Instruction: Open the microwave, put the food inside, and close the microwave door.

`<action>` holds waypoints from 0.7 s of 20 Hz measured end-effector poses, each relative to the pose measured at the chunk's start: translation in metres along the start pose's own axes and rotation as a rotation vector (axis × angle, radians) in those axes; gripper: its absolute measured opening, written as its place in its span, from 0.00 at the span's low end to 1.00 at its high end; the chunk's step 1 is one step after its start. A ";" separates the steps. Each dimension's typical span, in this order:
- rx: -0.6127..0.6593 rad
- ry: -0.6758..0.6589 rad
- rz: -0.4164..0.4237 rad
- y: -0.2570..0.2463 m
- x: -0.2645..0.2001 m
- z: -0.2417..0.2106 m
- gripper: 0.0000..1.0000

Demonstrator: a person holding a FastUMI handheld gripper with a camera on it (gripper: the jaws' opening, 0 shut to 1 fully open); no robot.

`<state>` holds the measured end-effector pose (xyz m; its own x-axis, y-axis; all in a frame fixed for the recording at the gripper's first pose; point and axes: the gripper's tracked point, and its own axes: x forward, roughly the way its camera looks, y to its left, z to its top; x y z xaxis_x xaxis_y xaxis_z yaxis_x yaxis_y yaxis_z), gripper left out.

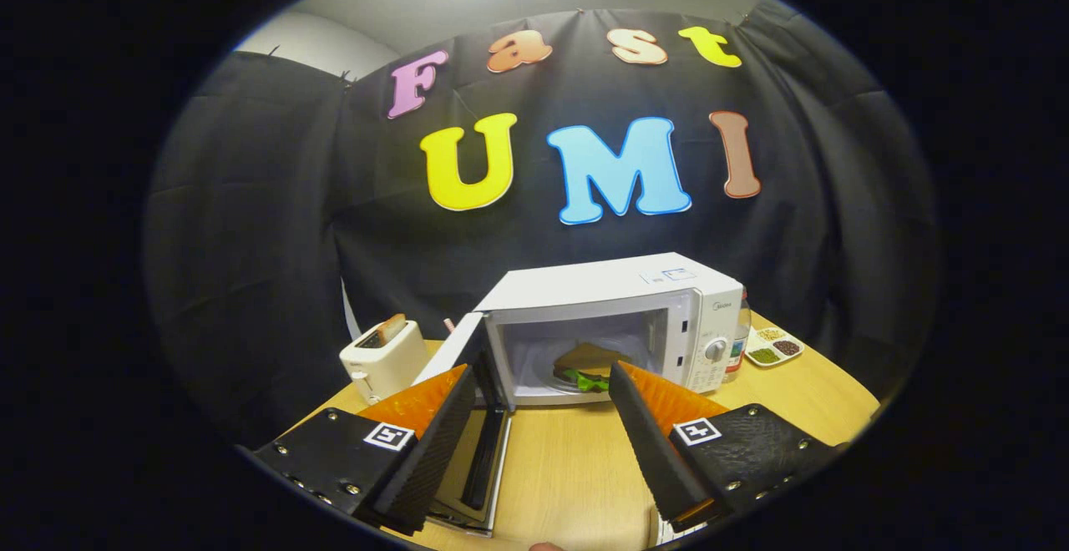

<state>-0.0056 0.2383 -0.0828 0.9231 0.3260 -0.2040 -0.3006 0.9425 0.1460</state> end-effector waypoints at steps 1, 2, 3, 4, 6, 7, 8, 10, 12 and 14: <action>-0.001 -0.001 0.022 0.012 -0.006 0.001 0.97; -0.003 -0.002 0.045 0.023 -0.013 0.001 0.97; -0.006 -0.002 0.065 0.034 -0.018 0.001 0.97; -0.015 -0.006 0.089 0.045 -0.024 0.001 0.97; -0.035 -0.008 0.142 0.069 -0.034 0.000 0.97; -0.040 -0.010 0.174 0.082 -0.038 -0.001 0.97; -0.042 -0.006 0.205 0.095 -0.043 -0.002 0.97; -0.059 0.004 0.271 0.121 -0.051 -0.007 0.98; -0.083 0.003 0.325 0.142 -0.061 -0.010 0.97; -0.100 0.008 0.377 0.160 -0.066 -0.015 0.97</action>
<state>-0.1183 0.3689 -0.0610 0.7416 0.6510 -0.1618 -0.6405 0.7589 0.1175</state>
